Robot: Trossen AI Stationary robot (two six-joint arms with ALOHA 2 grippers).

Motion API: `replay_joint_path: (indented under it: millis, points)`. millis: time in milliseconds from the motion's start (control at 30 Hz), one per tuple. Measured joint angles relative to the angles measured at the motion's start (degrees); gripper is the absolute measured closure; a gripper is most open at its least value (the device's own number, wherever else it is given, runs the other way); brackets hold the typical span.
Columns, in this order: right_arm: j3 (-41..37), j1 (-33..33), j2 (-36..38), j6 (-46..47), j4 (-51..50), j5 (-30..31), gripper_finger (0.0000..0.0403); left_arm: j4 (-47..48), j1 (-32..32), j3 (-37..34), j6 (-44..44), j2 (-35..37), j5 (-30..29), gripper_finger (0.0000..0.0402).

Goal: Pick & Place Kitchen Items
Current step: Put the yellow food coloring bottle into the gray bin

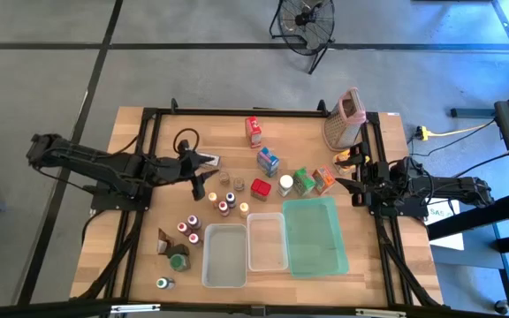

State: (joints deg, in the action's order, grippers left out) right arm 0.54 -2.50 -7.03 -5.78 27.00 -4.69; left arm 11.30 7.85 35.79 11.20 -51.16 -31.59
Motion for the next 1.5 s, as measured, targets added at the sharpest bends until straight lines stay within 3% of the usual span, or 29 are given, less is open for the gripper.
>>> replay_joint_path:
  millis: [133, 533, 900, 1133, 1200, 1400, 1500]
  points:
    - [0.0, 0.0, 0.0, 0.0, 0.1, 0.0, 0.0181, -1.2, -0.5, 0.0, 0.7, 0.0, 5.8, 0.0219]
    - [0.0, 0.0, 0.0, 0.0, 0.2, 0.2, 0.0181, -1.3, -1.3, 0.0, 8.7, 0.0, 13.8, 0.0216]
    - [0.1, 0.0, 0.0, 1.2, -2.6, 0.2, 0.0181, -4.5, -4.1, 0.0, 12.2, -3.8, 21.3, 0.0165]
    - [0.1, 0.0, 0.0, 1.5, -3.8, 0.1, 0.0181, -3.2, -5.9, 0.1, -1.7, -6.9, 25.1, 0.0156]
    - [0.1, 0.0, 0.0, 1.5, -4.2, 0.1, 0.0181, 0.1, -6.4, 1.8, -3.6, -7.0, 27.1, 0.0158]
    - [0.1, 0.0, 0.0, 2.8, -4.8, 0.0, 0.0181, 15.9, -6.5, 7.8, -6.6, -7.4, 25.9, 0.0160]
    - [0.1, 0.0, 0.0, 2.5, -4.9, 0.0, 0.0181, 18.1, -6.5, 8.7, -6.9, -8.2, 26.5, 0.0160]
